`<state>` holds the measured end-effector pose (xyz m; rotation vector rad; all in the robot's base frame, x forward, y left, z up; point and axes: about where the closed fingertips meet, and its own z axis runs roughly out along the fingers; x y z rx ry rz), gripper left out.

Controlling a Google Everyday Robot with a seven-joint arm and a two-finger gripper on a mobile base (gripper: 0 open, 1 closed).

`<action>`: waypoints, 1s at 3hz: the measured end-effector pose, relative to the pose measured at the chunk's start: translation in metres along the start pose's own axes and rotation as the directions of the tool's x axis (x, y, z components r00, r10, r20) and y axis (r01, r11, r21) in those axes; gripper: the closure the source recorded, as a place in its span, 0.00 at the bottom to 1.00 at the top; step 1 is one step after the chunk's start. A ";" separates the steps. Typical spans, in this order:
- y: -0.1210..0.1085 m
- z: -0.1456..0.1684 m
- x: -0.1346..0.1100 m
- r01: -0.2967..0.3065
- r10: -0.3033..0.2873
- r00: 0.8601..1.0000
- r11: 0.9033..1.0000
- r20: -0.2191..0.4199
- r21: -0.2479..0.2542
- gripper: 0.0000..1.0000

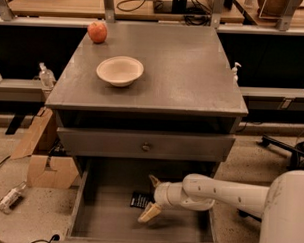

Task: Pick rxbar blueberry from middle drawer and place on counter

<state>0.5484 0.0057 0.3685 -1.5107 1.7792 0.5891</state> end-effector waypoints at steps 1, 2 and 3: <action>0.012 0.026 0.013 -0.012 0.011 1.000 1.000 -0.029 -0.026 0.01; 0.015 0.033 0.026 -0.034 0.034 0.997 0.999 -0.067 0.003 0.24; 0.014 0.031 0.023 -0.037 0.038 0.997 0.999 -0.068 0.005 0.46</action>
Offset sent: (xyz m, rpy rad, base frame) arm -0.0086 0.0033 -0.0582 -0.0996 0.0389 -0.0812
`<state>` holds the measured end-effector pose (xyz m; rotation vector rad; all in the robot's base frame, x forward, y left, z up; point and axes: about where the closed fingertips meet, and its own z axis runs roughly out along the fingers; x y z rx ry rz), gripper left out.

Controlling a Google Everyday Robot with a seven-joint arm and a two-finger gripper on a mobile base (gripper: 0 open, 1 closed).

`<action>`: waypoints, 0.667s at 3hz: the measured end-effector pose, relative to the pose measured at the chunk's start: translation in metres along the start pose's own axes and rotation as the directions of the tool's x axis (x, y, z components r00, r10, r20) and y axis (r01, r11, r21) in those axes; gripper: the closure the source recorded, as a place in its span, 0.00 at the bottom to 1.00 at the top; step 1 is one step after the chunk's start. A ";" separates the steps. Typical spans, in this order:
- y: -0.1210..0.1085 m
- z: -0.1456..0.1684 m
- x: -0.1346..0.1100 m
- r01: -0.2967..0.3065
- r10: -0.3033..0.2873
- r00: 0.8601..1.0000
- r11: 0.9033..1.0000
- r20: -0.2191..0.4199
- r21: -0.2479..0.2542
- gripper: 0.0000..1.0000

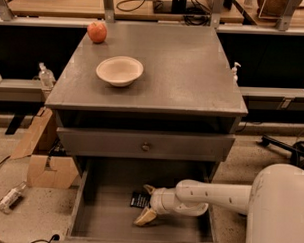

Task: Pick rxbar blueberry from middle drawer and place on counter

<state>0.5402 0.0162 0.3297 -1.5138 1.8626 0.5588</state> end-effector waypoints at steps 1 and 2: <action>0.000 -0.004 -0.004 0.000 0.000 1.000 1.000 0.000 0.000 0.71; -0.001 -0.006 -0.007 0.000 0.000 1.000 1.000 0.000 0.000 0.94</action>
Offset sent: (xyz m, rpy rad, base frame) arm 0.0000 0.0000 0.0046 0.0000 0.0000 0.0001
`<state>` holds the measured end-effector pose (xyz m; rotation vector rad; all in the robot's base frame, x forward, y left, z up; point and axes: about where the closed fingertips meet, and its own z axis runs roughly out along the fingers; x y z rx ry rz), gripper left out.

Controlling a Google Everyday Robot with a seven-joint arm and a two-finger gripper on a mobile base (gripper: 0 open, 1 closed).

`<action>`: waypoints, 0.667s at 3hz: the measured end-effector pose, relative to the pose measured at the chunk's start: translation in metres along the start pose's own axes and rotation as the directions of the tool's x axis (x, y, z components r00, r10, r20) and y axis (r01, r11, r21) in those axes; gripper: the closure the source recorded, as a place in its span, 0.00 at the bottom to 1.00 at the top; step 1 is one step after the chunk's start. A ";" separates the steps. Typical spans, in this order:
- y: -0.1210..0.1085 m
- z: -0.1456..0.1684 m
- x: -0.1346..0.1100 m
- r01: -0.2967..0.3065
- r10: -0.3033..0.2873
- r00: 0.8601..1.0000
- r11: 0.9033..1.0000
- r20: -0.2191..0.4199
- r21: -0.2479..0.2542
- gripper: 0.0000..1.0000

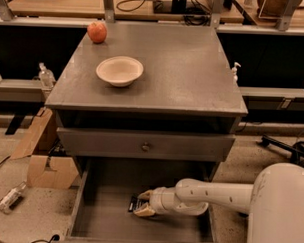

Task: Pick rxbar blueberry from middle drawer and place on counter

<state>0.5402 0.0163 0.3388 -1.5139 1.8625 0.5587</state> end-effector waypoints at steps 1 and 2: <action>0.000 -0.001 -0.002 0.000 0.000 1.000 1.000 0.000 0.000 1.00; 0.001 -0.002 -0.003 0.001 -0.001 1.000 1.000 -0.001 -0.001 1.00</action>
Offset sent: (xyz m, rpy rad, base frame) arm 0.0000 0.0000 0.0021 0.0000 -0.0001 0.0000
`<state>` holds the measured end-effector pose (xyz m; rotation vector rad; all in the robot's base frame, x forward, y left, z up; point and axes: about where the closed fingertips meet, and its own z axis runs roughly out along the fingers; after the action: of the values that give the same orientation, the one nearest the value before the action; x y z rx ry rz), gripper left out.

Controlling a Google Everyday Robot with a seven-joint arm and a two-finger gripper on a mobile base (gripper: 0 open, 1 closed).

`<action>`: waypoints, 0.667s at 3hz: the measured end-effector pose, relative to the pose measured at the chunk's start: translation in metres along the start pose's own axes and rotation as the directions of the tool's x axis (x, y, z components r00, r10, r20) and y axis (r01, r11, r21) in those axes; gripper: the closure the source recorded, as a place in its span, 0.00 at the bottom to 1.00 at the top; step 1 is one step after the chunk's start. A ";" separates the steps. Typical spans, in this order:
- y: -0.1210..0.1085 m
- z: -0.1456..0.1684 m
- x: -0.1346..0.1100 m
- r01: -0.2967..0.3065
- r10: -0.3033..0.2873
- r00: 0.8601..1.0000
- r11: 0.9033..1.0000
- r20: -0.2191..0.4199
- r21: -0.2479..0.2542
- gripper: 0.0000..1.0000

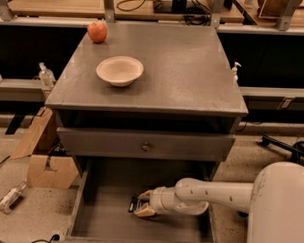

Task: Pick rxbar blueberry from middle drawer and place on counter

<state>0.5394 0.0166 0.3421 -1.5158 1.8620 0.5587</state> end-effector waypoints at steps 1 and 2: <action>0.013 -0.016 -0.019 0.019 -0.020 1.000 1.000 -0.015 -0.017 1.00; 0.042 -0.069 -0.056 -0.007 0.003 0.998 0.997 -0.057 -0.071 1.00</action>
Offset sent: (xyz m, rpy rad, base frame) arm -0.0614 -0.0084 0.1640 -0.0988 0.0546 0.0744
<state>0.4892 0.0167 0.4266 -1.5884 1.9079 0.5957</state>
